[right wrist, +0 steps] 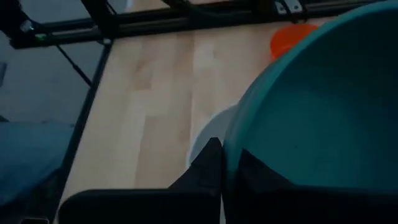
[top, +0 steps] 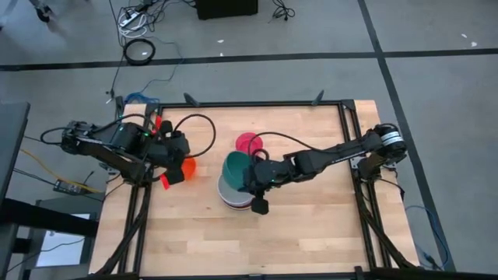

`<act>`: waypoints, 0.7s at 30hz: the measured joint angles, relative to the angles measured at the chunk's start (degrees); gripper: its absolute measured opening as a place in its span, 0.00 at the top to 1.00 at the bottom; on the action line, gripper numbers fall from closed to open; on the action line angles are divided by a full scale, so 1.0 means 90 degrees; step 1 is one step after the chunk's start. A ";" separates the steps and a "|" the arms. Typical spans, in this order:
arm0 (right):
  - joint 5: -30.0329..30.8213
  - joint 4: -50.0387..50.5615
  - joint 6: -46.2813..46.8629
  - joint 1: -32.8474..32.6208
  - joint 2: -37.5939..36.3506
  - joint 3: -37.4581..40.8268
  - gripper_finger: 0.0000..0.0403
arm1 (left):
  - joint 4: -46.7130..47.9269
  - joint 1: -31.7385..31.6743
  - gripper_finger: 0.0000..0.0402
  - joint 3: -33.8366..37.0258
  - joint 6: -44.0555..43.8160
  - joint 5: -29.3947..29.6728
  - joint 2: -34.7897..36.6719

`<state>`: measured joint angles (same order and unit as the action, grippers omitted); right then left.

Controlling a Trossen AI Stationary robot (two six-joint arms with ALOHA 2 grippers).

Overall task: Nest bowls inside each other
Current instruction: Stack the dark green bowl on top of the gray bowl

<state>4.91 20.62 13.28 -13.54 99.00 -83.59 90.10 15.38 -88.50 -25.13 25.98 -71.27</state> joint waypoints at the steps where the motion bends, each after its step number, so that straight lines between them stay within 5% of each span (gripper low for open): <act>1: -0.0045 0.0085 0.0002 0.0002 -0.0004 0.0006 0.97 | -0.0043 0.0000 0.70 0.0062 -0.0001 0.0004 0.0031; 13: -0.0436 0.0409 0.0740 -0.0007 -0.0102 0.0012 0.66 | -0.0822 0.0102 0.70 0.2464 -0.0424 -0.0621 0.0541; 21: 0.0693 0.0239 0.0388 -0.0211 -0.0568 0.0010 0.65 | -0.2464 0.0382 0.70 0.3926 -0.0500 -0.0800 0.0645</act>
<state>11.14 22.78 16.78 -15.44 93.89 -83.50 67.92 18.82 -53.17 -29.63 18.79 -65.46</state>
